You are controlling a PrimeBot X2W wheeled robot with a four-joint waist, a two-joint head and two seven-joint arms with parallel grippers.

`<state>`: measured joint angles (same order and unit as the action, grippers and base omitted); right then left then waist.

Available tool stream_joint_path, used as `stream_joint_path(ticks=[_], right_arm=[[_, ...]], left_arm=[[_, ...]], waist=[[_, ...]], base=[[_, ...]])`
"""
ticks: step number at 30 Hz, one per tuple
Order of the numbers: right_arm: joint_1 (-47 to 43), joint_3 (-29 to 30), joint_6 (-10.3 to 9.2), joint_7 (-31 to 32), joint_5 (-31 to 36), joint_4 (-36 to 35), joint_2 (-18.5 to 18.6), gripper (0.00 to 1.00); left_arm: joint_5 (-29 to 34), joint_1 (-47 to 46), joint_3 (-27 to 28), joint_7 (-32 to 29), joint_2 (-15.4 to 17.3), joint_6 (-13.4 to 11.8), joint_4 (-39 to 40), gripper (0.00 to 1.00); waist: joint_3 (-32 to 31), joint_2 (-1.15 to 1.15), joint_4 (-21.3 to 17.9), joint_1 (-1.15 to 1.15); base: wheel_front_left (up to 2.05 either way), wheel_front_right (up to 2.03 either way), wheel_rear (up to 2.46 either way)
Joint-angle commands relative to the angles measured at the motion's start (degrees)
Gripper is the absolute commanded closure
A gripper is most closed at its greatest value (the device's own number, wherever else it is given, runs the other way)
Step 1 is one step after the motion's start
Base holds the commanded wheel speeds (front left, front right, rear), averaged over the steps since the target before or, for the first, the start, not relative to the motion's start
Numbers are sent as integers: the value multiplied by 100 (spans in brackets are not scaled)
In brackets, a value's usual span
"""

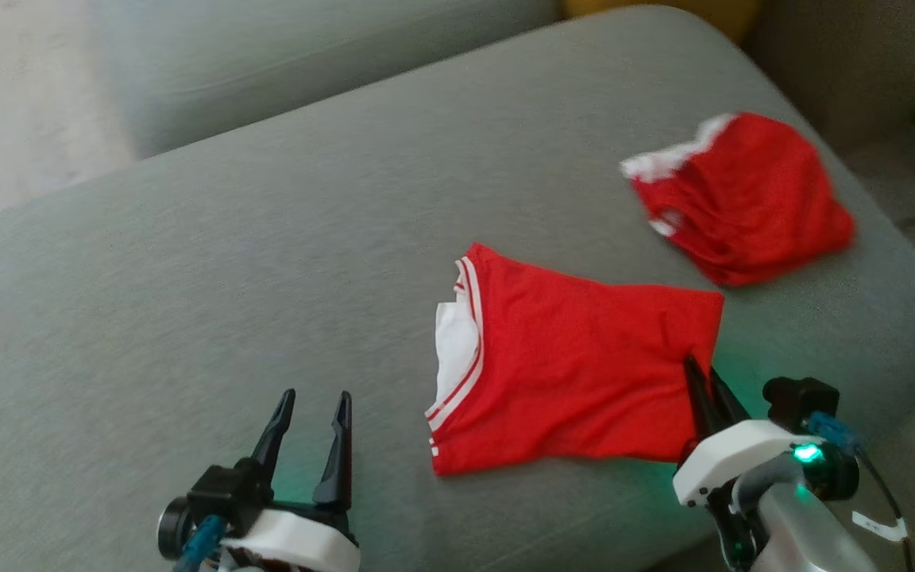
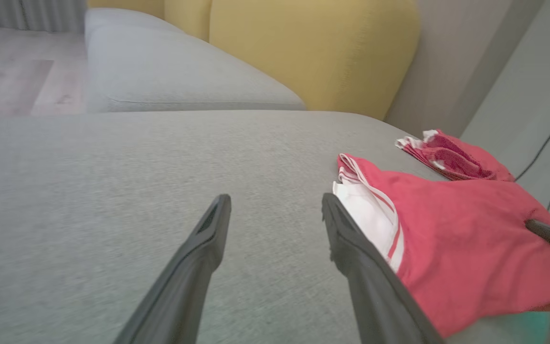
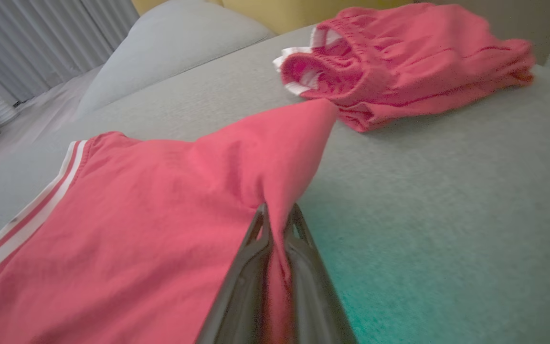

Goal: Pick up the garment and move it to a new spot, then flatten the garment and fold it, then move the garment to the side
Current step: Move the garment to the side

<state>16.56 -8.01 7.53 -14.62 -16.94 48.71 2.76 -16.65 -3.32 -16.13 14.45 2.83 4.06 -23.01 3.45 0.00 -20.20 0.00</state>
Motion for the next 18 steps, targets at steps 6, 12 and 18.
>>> stream_joint_path(ticks=[6,12,18], right_arm=[[411,33,-4,-38,232,-264,16,100],[1469,121,-4,-38,702,-81,354,100],[2656,410,-4,-38,1296,567,1004,100]], left_arm=[[4,-245,120,55,5,20,106,0],[248,-288,160,55,5,86,-41,0],[489,-373,311,55,5,178,-122,0]], waist=[[234,0,-468,0],[470,0,-226,0],[724,0,115,0]], base=[[0,0,0],[0,0,0],[0,0,0]])
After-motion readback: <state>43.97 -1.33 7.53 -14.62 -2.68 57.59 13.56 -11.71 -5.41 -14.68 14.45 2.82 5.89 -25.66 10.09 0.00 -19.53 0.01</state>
